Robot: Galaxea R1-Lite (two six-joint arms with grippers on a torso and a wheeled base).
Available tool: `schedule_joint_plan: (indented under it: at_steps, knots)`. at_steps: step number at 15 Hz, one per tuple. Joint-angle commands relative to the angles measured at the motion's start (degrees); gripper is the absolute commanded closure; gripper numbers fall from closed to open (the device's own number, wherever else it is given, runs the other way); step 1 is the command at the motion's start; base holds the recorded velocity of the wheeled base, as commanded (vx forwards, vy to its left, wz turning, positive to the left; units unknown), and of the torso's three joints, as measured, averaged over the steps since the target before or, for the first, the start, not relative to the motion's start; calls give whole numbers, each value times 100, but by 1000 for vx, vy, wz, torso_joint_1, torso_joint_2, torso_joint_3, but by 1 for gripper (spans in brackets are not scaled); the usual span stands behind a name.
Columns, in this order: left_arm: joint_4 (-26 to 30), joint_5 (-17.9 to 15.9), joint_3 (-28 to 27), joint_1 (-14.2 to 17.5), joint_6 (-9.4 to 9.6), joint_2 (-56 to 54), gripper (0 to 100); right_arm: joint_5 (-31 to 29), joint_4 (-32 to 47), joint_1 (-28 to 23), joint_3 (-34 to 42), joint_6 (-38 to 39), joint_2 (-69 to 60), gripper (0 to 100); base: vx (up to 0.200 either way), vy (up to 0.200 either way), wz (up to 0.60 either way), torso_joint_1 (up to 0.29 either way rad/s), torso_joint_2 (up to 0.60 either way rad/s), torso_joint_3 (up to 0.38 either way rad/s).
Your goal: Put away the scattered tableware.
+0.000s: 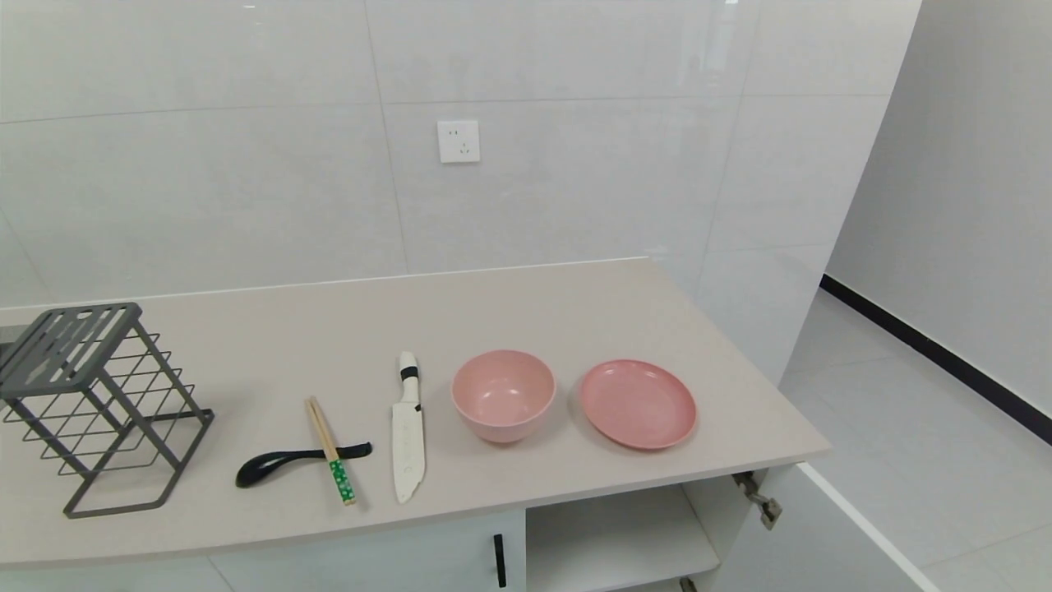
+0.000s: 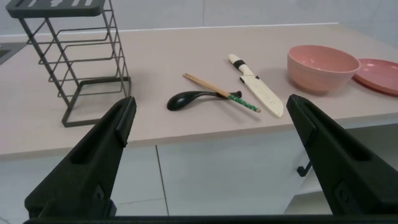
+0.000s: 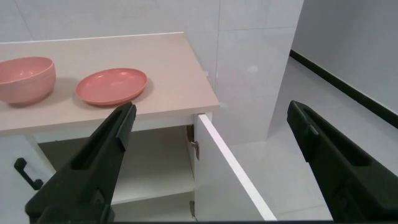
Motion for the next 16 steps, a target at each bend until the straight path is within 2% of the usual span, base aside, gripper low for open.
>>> schedule_joint_plan:
  at_steps: [1, 6, 16]
  knots:
    - [0, 0, 5, 1, -1, 7, 0, 0, -1, 1, 0, -1, 7, 0, 0, 0, 0, 339, -110, 237]
    - [0, 0, -4, 1, -1, 7, 0, 0, -1, 1, 0, -1, 7, 0, 0, 0, 0, 308, -118, 191]
    - [0, 0, -4, 1, -1, 7, 0, 0, -1, 1, 0, -1, 7, 0, 0, 0, 0, 10, -4, 5]
